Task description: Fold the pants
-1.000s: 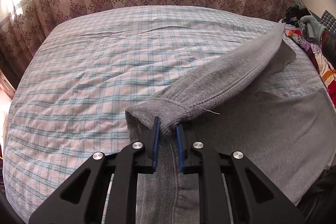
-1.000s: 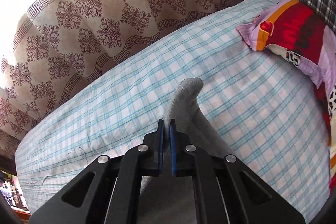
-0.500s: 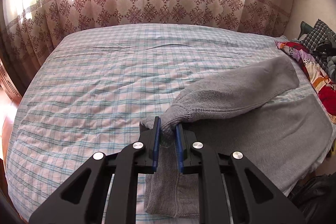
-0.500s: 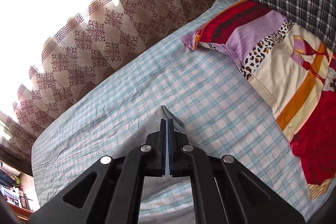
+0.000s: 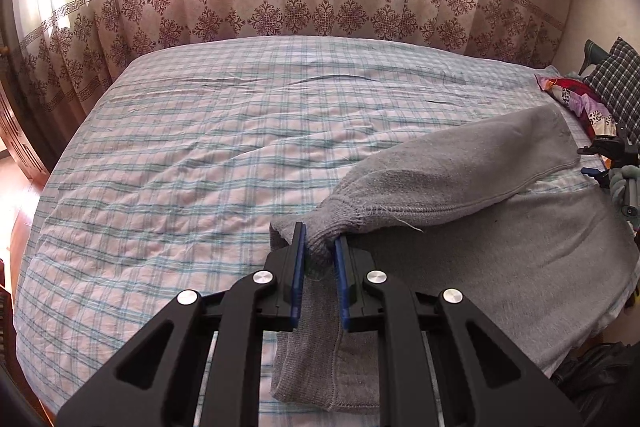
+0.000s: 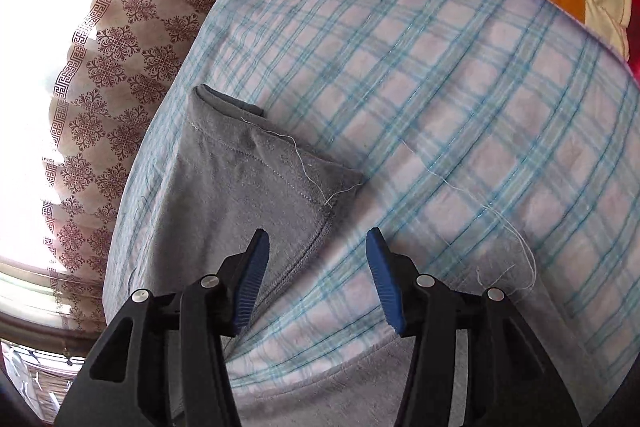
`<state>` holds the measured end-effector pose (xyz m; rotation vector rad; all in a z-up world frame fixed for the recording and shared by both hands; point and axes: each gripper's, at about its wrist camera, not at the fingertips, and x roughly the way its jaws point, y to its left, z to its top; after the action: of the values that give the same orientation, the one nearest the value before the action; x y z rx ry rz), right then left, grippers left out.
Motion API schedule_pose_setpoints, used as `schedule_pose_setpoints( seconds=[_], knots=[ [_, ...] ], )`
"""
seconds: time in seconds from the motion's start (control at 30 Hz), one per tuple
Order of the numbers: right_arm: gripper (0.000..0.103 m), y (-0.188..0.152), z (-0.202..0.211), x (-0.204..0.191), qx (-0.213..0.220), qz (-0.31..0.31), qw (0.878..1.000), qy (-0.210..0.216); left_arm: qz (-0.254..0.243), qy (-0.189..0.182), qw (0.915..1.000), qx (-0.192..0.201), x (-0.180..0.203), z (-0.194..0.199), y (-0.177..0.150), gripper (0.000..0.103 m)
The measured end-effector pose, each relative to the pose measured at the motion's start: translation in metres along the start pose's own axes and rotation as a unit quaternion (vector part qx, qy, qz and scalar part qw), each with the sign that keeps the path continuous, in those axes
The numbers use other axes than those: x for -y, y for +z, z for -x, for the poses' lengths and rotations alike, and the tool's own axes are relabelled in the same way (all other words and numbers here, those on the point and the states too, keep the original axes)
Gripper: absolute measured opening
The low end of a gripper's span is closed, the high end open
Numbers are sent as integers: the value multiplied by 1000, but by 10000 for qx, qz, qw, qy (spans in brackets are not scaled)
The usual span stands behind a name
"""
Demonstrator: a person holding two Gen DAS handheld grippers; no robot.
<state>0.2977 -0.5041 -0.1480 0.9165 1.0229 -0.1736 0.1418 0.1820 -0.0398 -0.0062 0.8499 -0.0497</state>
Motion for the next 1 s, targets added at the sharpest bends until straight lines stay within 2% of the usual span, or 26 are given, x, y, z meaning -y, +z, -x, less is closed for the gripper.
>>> schedule_pose_setpoints(
  seconds=[0.13, 0.2, 0.23, 0.27, 0.33, 0.47, 0.67, 0.8, 0.87, 1.0],
  knots=[
    [52, 1, -16, -1, 175, -11, 9998, 41, -4, 89, 9999, -52, 1, -3, 5, 14],
    [50, 2, -20, -9, 257, 117, 9996, -75, -6, 125, 9999, -77, 2, -6, 7, 14],
    [37, 4, -23, -14, 256, 204, 9992, -240, -2, 139, 9999, -87, 2, -7, 7, 14],
    [20, 5, -24, -17, 234, 262, 9989, -307, 1, 150, 9998, -98, 2, -8, 8, 14],
    [12, 7, -18, -25, 240, 366, 9988, -197, 1, 183, 9998, -102, 3, -10, 9, 14],
    [10, 13, 21, -55, 581, 836, 9948, -60, -16, 216, 9997, -102, 5, -10, 14, 14],
    [10, 20, 119, -76, 1248, 1133, 9857, 88, -13, 218, 9998, 32, 4, 1, 19, 14],
    [10, 5, 182, -61, 1520, 1159, 9815, 64, -27, 103, 9999, 122, 2, 16, 11, 14],
    [10, -11, 210, -42, 1567, 1115, 9813, 80, -118, 65, 9998, 138, 1, 23, 4, 14],
    [10, -56, 239, -1, 1508, 1039, 9830, -153, -245, 5, 9997, 49, -2, 31, -12, 14]
  ],
)
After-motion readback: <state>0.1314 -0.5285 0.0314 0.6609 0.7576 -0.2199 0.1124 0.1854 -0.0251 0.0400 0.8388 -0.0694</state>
